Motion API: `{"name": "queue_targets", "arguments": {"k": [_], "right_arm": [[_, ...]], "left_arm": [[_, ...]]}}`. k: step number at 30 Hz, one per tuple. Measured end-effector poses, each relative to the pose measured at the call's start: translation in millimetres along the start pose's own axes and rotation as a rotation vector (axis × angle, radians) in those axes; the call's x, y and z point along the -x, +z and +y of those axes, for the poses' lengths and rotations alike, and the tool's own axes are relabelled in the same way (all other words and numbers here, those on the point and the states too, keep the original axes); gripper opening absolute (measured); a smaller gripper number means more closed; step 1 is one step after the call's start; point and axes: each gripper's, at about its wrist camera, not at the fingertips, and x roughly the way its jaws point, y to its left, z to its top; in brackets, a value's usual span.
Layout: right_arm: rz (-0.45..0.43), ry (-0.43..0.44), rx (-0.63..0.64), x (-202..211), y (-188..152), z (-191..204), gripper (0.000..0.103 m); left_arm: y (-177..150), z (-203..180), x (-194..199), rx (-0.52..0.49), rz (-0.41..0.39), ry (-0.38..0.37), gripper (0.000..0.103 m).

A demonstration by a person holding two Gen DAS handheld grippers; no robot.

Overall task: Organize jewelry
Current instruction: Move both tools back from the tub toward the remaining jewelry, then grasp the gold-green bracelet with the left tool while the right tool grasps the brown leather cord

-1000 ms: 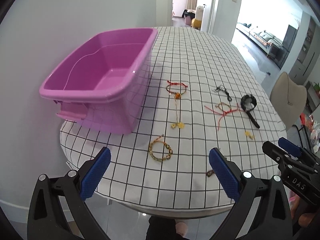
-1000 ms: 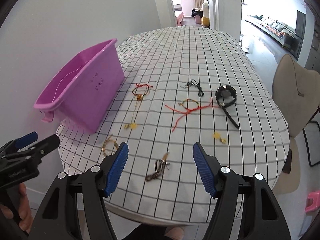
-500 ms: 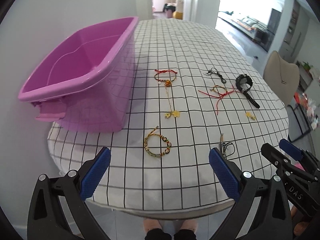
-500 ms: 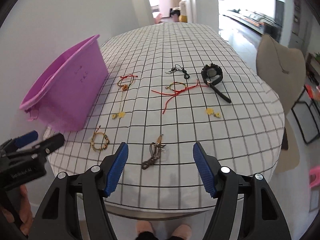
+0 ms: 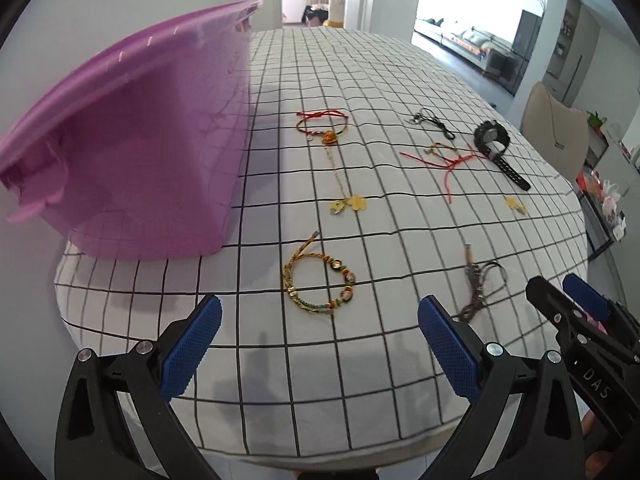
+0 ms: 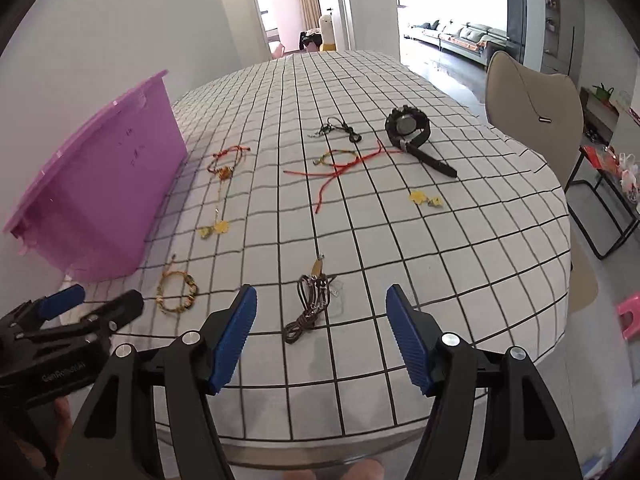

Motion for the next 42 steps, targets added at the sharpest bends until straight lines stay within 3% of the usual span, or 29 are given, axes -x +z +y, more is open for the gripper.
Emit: {"name": "queue_targets", "arguments": {"k": [8,21,42], "right_arm": [[-0.051,-0.001,0.012,-28,-21,-5,0.064],[-0.086,-0.002,0.055,-54,-26,4,0.064],[-0.075,-0.043,0.101,-73,-26,11,0.064]], "left_arm": [[-16,3,-33,-0.012,-0.055,0.010,0.097],[-14,4,-68,0.005,-0.062,0.026,0.097],[-6,6,-89,0.016,-0.011,0.054,0.097]]}}
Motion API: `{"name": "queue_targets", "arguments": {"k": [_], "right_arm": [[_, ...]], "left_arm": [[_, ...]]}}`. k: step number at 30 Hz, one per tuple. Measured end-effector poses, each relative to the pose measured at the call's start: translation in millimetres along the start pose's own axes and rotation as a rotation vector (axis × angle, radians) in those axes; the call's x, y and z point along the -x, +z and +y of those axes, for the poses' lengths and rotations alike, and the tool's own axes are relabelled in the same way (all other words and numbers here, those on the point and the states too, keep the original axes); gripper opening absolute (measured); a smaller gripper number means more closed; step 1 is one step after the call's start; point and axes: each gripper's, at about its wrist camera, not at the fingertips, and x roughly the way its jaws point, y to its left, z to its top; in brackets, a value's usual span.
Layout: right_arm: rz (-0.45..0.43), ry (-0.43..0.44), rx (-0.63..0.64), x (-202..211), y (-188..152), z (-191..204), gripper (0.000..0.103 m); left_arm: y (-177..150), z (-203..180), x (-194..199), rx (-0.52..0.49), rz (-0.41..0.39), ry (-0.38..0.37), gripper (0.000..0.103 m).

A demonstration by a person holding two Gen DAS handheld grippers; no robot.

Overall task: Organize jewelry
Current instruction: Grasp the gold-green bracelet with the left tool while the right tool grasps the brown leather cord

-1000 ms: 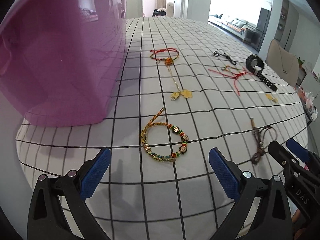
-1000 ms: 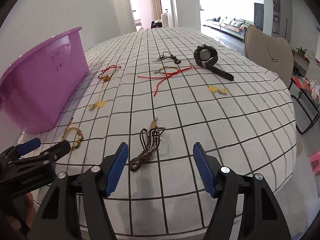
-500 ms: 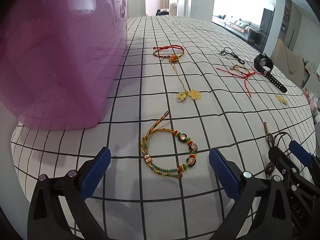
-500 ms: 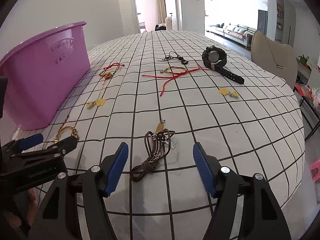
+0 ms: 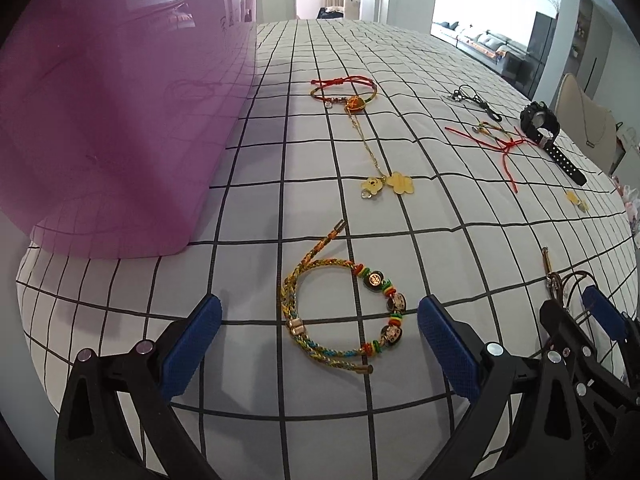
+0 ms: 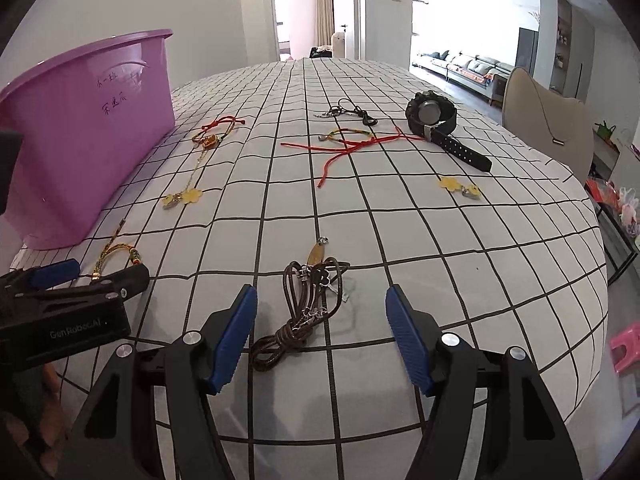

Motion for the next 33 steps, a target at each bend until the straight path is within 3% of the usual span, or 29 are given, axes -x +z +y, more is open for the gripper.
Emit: {"name": "queue_targets", "arguments": {"k": [6,11,13,22,26,28,29,33], "right_arm": [[-0.003,-0.014,0.031,-3,-1,5,0.063],[-0.013,-0.002,0.064,-2,-2,9,0.051],[-0.015,0.002,0.077,-1,-2,12,0.038],[-0.030,0.005,0.133,1,-5,21,0.015],[-0.035,0.006,0.140,2,-6,22,0.010],[-0.036,0.011,0.138,2,-6,21,0.009],[-0.036,0.017,0.136,2,-6,21,0.008],[-0.040,0.038,0.116,3,-6,17,0.008]], "left_arm": [[2,-1,-2,-0.002,0.001,0.009,0.098],[1,-1,-1,-0.003,-0.004,0.001,0.095],[0,-4,1,-0.016,-0.016,-0.007,0.086],[-8,-16,11,-0.050,-0.063,-0.031,0.054],[-10,-21,14,-0.060,-0.075,-0.042,0.036],[-10,-23,15,-0.064,-0.083,-0.048,0.017],[-11,-24,15,-0.063,-0.085,-0.050,0.013],[-13,-24,16,-0.064,-0.101,-0.049,0.012]]}}
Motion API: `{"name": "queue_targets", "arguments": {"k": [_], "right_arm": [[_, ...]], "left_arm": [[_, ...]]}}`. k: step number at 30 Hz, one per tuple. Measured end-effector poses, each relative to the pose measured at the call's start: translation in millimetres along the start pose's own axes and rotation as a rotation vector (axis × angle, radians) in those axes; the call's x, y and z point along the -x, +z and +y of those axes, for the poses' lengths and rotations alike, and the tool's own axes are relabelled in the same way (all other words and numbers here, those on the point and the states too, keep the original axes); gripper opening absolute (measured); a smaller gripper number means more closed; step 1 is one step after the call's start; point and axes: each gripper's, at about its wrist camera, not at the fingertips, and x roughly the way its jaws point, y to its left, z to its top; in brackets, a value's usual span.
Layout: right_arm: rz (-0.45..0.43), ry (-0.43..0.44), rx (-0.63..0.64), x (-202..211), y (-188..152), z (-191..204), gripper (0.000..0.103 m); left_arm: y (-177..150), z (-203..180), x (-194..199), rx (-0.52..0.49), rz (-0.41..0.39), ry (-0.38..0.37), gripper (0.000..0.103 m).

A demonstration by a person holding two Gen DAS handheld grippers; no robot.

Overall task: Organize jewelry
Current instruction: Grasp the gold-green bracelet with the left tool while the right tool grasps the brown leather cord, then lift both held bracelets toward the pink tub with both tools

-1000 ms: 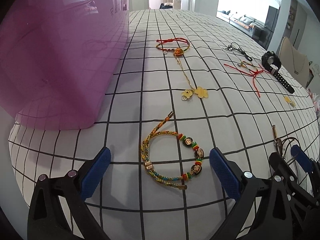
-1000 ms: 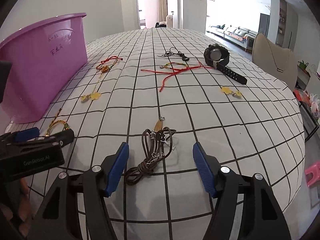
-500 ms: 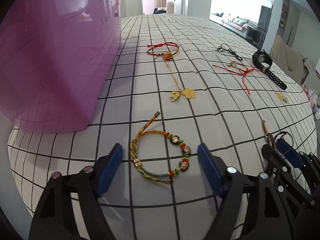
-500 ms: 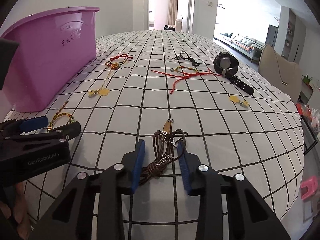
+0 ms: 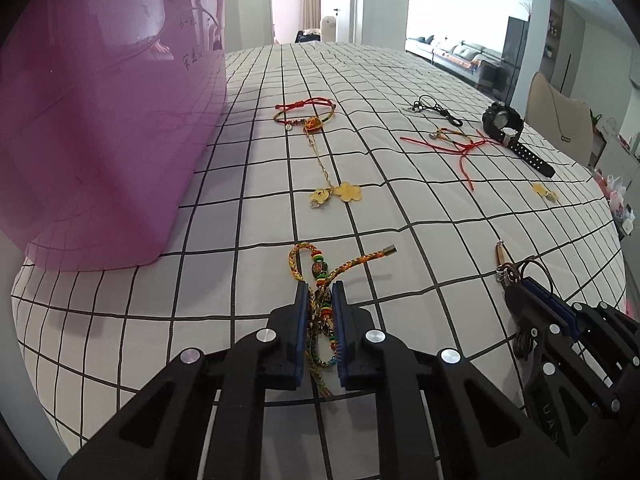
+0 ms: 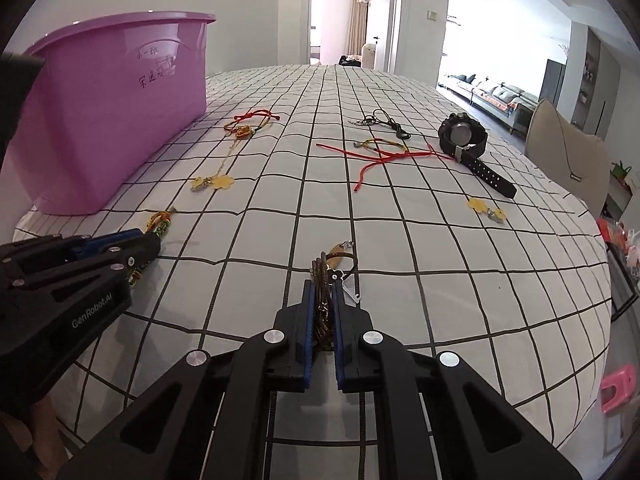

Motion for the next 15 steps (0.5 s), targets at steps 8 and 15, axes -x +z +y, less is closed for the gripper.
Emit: {"name": "queue_targets", "arguments": {"k": [8,15], "right_arm": [[-0.021,0.019,-0.037,6,2,-9,0.008],[-0.022,0.031,-0.043,20,8,-15,0.008]], "left_arm": [[-3,0,6,0.002,-0.005,-0.017,0.011],[2,-7,24,-0.005,-0.024,-0.035,0.011]]}}
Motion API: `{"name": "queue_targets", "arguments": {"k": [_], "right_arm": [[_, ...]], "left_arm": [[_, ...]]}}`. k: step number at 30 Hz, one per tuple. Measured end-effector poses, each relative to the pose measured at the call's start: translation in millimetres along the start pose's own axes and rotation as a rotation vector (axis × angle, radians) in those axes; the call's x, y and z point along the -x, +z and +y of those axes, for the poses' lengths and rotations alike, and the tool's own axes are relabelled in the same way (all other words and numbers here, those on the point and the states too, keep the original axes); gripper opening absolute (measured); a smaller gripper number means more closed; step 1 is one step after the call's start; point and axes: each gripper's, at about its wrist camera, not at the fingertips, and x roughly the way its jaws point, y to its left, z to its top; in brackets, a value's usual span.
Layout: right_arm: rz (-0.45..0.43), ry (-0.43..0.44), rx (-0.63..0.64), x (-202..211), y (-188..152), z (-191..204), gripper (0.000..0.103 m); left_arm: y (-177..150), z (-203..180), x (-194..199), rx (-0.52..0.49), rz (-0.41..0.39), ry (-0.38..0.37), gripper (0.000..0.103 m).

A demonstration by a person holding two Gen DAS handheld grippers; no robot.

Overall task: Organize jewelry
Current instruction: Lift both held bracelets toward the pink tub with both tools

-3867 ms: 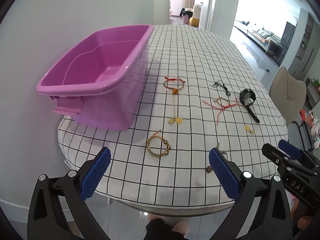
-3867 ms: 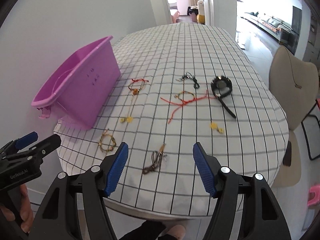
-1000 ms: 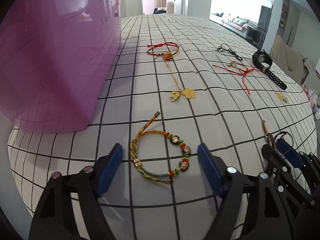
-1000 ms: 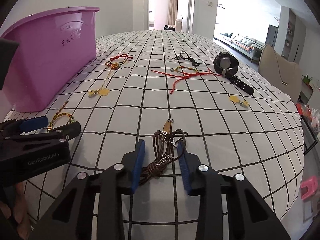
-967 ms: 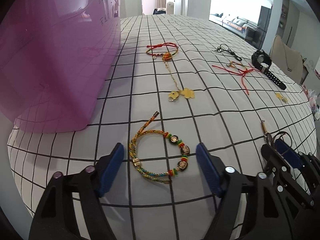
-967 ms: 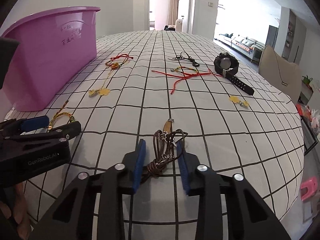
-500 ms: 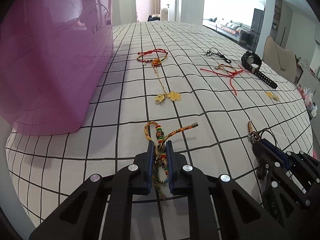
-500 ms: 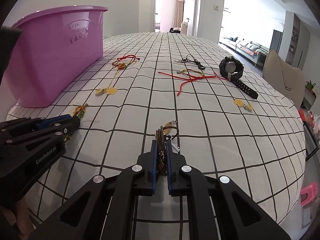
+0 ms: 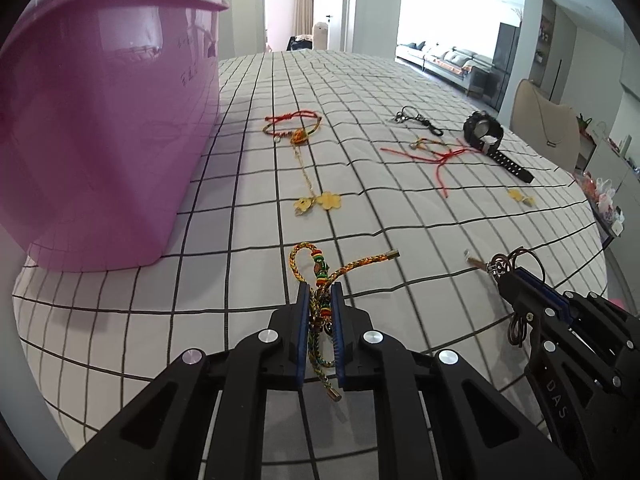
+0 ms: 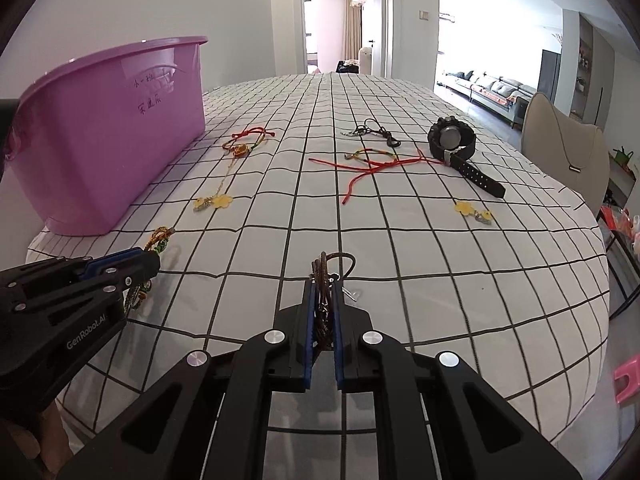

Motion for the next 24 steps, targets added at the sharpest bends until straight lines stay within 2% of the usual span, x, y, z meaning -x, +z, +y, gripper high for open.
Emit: {"name": "queue_targets", "arguments": {"k": [8,24], "right_arm": [[0.030,0.025,-0.017,18,15,-16,0.008],[-0.002,0.144,0.048,88,98,-35,0.008]], "left_arm": [[15,-7,27,-0.005,0.006,0.017,0.011],[80,-10,113,0.063,-0.019,0.056,0.011]]}}
